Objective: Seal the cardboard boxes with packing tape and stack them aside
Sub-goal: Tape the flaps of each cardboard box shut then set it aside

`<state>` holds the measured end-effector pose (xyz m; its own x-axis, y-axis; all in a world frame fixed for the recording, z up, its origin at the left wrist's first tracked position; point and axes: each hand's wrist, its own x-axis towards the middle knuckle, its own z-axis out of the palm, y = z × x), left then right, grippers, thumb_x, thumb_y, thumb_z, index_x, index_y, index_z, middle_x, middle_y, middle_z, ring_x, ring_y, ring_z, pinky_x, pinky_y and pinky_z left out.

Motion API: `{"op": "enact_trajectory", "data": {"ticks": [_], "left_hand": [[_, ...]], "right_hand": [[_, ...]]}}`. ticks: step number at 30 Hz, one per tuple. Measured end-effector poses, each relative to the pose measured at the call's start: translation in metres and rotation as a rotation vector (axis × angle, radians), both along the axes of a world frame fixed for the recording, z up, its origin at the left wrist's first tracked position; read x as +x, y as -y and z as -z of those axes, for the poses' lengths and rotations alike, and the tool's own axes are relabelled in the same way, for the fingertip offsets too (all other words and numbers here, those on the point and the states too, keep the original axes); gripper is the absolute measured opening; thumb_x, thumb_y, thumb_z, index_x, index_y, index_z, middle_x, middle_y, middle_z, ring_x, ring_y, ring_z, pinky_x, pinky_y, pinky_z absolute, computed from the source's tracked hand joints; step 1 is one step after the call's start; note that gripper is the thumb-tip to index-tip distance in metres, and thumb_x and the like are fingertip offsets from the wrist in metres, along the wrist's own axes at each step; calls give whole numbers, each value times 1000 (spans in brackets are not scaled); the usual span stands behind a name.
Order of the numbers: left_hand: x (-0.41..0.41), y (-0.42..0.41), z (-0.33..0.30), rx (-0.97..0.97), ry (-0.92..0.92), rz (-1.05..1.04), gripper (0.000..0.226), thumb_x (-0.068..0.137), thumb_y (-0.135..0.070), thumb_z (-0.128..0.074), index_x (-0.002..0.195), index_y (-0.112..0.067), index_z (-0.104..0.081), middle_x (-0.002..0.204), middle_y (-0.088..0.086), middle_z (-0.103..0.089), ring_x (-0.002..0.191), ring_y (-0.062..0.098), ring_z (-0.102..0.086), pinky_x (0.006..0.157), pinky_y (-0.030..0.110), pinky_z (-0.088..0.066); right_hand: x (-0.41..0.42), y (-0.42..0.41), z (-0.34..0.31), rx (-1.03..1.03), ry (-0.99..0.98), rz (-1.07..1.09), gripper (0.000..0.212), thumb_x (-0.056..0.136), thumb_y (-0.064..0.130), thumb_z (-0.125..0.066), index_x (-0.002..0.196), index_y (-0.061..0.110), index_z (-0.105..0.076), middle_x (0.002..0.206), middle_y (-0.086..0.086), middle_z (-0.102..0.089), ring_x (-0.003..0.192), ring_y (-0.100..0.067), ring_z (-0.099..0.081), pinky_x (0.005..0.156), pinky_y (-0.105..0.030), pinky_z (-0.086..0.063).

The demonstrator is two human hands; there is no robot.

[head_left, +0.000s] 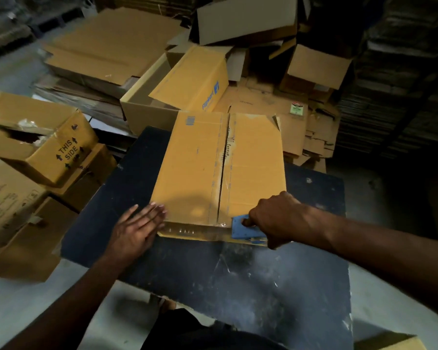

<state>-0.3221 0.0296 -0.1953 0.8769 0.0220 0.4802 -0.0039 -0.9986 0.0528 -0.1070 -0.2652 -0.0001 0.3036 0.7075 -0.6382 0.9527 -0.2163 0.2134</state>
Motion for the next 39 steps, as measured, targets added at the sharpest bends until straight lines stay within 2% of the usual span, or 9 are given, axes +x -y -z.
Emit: {"op": "enact_trajectory", "data": {"ticks": [4,7,12,16,22,25,30,35,39], "left_hand": [[27,34,-24,112,-142,60,71,92,-55,-59,146,-9,-57,152,10,-54,145,25,-46,117,52,-36],[59,106,-7,156,-240,202,83,89,-63,-63,153,-11,-48,160,8,-43,148,22,-40,121,47,-26],[73,120,19,93,-129,225,64,91,-29,-72,150,-11,-53,157,6,-49,145,21,-46,119,47,-37],[72,122,20,83,-72,235,63,91,-30,-71,149,-11,-54,157,7,-49,145,21,-47,119,46,-37],[73,125,17,61,-61,232,56,93,-30,-67,144,-8,-60,154,10,-53,143,24,-49,114,51,-43],[73,129,12,7,-47,229,55,90,-33,-68,139,-8,-65,149,10,-58,139,24,-55,114,51,-43],[85,166,-24,-35,-221,132,74,88,-59,-58,141,-7,-62,147,11,-59,138,25,-55,118,44,-36],[114,220,-27,45,-467,227,94,92,-71,-43,160,-7,-31,167,11,-28,155,25,-28,130,39,-6],[113,214,-20,1,-422,253,85,82,-58,-62,151,-8,-52,157,12,-48,145,25,-47,120,41,-29]], "right_hand": [[-1,-9,-3,14,29,3,57,86,37,-77,139,30,-57,117,-4,-67,99,-28,-68,75,-38,-47],[3,-4,-6,21,1,35,59,86,37,-77,141,32,-56,119,-4,-67,97,-28,-68,80,-41,-55],[13,4,-7,7,-54,60,70,86,37,-79,148,33,-48,128,-3,-63,106,-28,-66,82,-42,-53],[28,27,-7,18,-69,62,78,85,34,-78,153,43,-40,129,0,-62,110,-25,-64,79,-41,-52],[54,85,-8,-67,-57,152,85,89,33,-76,156,49,-27,138,1,-57,118,-19,-58,93,-40,-56],[57,102,-5,-57,-50,173,86,92,29,-73,158,50,-21,138,-1,-54,117,-18,-56,92,-36,-55],[58,106,10,-20,-12,122,83,92,29,-74,159,43,-26,136,-6,-57,117,-22,-59,91,-39,-55],[55,104,12,14,-9,102,75,89,28,-76,154,38,-40,133,-4,-60,121,-25,-59,93,-45,-56],[61,125,8,35,-95,197,88,89,29,-77,158,47,-27,143,-1,-53,129,-25,-53,94,-43,-51]]}}
